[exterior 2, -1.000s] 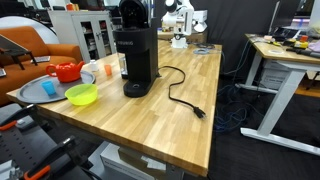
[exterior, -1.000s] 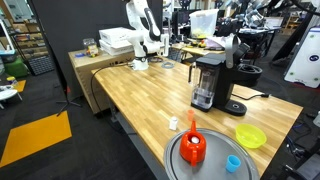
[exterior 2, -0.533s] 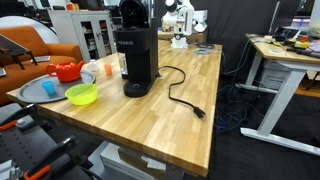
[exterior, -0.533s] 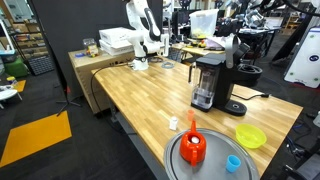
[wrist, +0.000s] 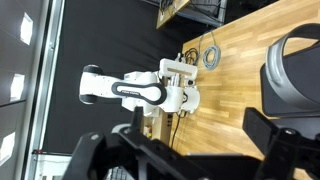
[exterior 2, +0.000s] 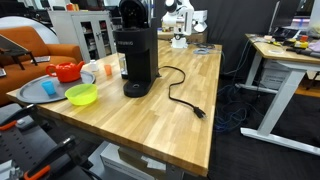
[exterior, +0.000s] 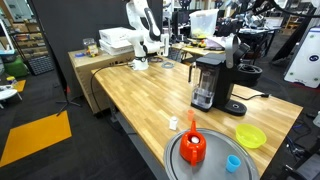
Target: Close the top of the coffee maker
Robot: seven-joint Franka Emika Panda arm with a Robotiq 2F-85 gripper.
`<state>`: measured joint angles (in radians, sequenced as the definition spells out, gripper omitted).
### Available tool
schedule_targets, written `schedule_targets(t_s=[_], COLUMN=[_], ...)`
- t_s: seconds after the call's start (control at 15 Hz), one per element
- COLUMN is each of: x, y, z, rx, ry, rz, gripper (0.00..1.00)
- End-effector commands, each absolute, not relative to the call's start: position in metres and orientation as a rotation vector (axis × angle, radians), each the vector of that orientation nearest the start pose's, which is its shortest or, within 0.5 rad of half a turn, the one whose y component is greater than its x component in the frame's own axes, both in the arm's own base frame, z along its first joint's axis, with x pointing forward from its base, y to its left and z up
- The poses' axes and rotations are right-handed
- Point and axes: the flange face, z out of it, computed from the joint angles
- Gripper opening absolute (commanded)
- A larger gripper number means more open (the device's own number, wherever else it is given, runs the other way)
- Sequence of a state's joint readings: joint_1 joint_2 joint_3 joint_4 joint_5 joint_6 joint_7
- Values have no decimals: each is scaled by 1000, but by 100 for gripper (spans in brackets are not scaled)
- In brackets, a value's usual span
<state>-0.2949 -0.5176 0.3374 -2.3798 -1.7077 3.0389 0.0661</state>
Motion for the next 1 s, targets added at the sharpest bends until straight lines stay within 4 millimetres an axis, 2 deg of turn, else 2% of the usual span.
schedule_targets(t_s=[0.0, 0.53, 0.8, 0.93], x=[420, 420, 414, 409], y=[113, 113, 126, 139], z=[549, 549, 549, 549], rx=[1277, 1281, 1217, 1172], ry=[1440, 1440, 1448, 1467], rz=[786, 792, 763, 759], gripper=[100, 100, 100, 100])
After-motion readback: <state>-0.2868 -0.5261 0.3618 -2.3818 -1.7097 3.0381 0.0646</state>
